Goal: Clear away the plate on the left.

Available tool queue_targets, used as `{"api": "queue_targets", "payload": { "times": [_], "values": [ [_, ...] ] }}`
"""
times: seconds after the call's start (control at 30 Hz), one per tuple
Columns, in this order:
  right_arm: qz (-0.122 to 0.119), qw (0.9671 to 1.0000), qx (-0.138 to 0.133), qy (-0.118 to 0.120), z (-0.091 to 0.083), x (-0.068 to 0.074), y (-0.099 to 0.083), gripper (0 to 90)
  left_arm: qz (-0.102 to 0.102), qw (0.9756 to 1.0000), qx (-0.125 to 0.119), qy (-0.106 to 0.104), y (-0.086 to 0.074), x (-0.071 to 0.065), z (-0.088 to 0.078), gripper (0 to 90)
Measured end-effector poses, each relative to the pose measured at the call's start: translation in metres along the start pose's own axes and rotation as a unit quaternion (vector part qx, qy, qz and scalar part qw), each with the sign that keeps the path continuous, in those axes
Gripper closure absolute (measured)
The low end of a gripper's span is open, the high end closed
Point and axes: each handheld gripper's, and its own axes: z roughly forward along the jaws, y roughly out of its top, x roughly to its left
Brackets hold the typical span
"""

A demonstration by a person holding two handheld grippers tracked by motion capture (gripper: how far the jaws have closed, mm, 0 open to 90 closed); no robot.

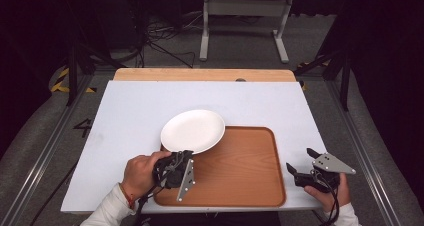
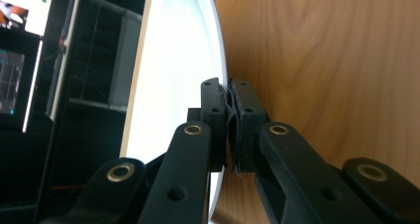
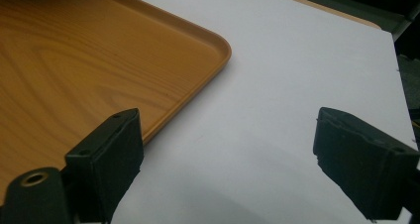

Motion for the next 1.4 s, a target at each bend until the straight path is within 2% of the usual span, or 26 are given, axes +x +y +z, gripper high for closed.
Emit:
{"api": "queue_targets", "payload": {
  "times": [0.1,0.27,0.4,0.53,0.67,0.77,0.87,1.0,1.1,1.2,1.3,1.4],
  "values": [
    [0.000,1.0000,0.001,0.000,0.000,0.000,0.000,12.6,0.009,0.9999,-0.006,0.000,0.005,-0.002,-0.001,86.6],
    [-0.002,1.0000,0.001,0.000,-0.001,0.000,-0.001,12.7,0.012,0.9995,-0.026,-0.016,0.017,-0.010,-0.003,86.5],
    [-0.001,1.0000,0.001,-0.001,-0.001,0.000,-0.001,12.7,0.023,0.9987,-0.041,-0.021,0.025,-0.015,-0.006,86.3],
    [0.000,1.0000,0.000,-0.001,-0.001,0.000,-0.001,12.7,0.030,0.9976,-0.051,-0.035,0.032,-0.022,-0.004,86.3],
    [0.000,1.0000,0.000,-0.001,-0.001,-0.001,-0.001,12.6,0.050,0.9967,-0.053,-0.037,0.036,-0.029,0.000,85.8],
    [-0.002,1.0000,0.001,-0.001,-0.001,0.000,-0.001,12.7,0.050,0.9964,-0.051,-0.046,0.037,-0.032,0.002,85.7],
    [-0.003,1.0000,0.002,0.001,-0.001,0.000,-0.001,12.7,0.061,0.9956,-0.048,-0.053,0.038,-0.037,0.008,86.2],
    [-0.002,1.0000,0.004,0.002,0.000,0.000,-0.001,12.6,0.052,0.9947,-0.053,-0.071,0.038,-0.039,0.012,87.3],
    [-0.002,1.0000,0.004,0.005,0.001,0.000,-0.002,12.6,0.061,0.9938,-0.057,-0.074,0.040,-0.043,0.014,87.4],
    [-0.004,1.0000,0.005,0.005,0.001,0.000,-0.002,12.6,0.053,0.9935,-0.059,-0.082,0.040,-0.045,0.016,87.3],
    [-0.003,1.0000,0.005,0.005,0.001,0.000,-0.002,12.6,0.036,0.9925,-0.070,-0.094,0.037,-0.045,0.017,86.6],
    [-0.003,1.0000,0.006,0.005,0.001,0.000,-0.002,12.7,0.036,0.9921,-0.070,-0.098,0.037,-0.047,0.019,85.6]
  ]
}}
